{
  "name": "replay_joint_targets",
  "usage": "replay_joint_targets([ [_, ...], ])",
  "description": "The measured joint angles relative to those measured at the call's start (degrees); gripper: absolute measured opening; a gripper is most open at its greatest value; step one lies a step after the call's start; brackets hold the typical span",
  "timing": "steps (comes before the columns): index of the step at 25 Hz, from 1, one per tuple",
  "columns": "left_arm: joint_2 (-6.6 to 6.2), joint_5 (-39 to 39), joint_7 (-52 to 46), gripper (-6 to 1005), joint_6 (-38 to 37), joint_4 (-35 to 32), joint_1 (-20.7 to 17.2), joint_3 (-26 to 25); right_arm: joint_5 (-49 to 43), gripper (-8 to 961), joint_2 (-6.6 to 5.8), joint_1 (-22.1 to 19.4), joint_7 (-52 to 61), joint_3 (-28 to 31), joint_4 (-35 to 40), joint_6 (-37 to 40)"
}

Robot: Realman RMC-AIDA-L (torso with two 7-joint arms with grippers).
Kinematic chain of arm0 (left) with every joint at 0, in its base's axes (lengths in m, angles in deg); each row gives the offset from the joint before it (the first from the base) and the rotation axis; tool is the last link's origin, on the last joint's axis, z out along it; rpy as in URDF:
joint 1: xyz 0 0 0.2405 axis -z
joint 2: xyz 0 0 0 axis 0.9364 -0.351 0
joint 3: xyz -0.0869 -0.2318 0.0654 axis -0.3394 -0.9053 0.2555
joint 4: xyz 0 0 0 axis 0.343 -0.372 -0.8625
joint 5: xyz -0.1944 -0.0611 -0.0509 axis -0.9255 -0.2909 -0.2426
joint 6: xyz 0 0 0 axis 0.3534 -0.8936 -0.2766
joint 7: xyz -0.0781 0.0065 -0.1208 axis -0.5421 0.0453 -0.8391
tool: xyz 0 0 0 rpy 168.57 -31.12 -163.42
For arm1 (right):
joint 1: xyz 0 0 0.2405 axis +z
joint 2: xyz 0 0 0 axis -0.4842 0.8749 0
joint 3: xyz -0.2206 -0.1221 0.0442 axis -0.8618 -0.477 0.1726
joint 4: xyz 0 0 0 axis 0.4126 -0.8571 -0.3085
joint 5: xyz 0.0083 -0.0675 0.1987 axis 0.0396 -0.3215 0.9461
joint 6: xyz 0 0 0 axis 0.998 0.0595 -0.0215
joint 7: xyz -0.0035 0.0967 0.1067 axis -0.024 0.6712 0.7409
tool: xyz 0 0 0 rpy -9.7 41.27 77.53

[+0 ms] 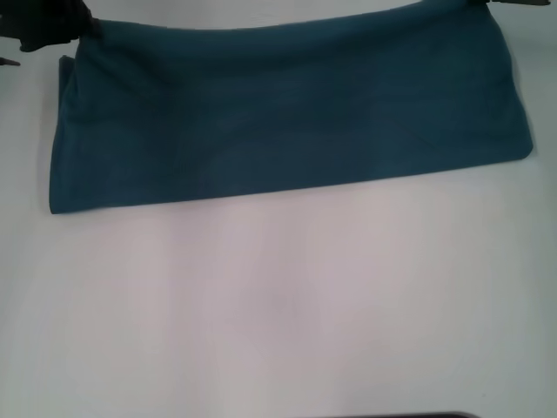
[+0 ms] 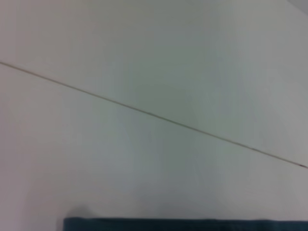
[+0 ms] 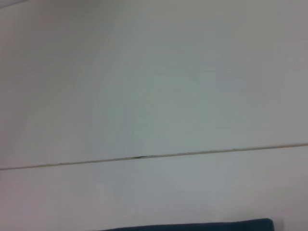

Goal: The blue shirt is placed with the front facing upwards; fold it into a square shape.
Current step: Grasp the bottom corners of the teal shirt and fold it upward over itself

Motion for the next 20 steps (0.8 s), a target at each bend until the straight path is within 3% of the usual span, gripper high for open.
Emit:
replay_joint_targets([
  [20,0.11,2.54,-2.88,15,2.25,0.35,0.12,-0.07,-0.08,142,0.47,1.51,0.00,-2.73,-0.80,-2.73],
])
